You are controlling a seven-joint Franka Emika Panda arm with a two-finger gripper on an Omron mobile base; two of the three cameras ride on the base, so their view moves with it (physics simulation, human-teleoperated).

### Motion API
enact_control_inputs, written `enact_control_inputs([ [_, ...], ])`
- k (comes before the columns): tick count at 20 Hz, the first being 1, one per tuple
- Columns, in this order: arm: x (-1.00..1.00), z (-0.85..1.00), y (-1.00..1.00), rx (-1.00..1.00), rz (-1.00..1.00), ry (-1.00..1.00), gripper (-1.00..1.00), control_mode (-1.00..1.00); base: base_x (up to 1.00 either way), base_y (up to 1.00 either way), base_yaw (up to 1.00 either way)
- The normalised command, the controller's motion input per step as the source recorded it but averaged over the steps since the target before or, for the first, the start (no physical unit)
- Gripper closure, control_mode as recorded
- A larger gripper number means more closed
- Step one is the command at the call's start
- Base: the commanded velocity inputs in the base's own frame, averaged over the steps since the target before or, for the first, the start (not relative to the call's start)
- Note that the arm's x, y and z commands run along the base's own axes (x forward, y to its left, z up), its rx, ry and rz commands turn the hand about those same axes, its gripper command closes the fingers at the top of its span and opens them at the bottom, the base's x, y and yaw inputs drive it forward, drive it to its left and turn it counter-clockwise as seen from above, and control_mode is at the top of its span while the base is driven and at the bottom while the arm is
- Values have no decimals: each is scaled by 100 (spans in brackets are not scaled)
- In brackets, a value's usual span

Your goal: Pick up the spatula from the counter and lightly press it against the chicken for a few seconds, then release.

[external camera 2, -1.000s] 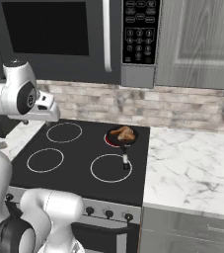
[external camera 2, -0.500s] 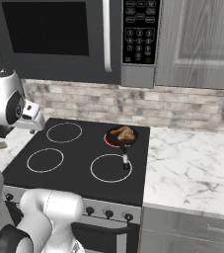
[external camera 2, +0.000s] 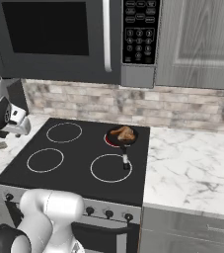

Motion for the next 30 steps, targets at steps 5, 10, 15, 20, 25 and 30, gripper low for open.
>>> enact_control_inputs([
  [5,-26,-1,55,-5,0,0,-100,-100,0,0,0],
  [10,-22,0,54,-3,0,-7,-100,-100,0,0,0],
  [15,-9,0,47,0,0,-8,-100,-100,0,0,0],
  [20,-13,0,35,1,-1,-1,-100,-100,0,0,0],
  [25,-6,-2,43,0,-1,0,-100,-100,0,0,0],
  [30,-8,-16,44,0,-3,0,-100,-100,0,0,0],
])
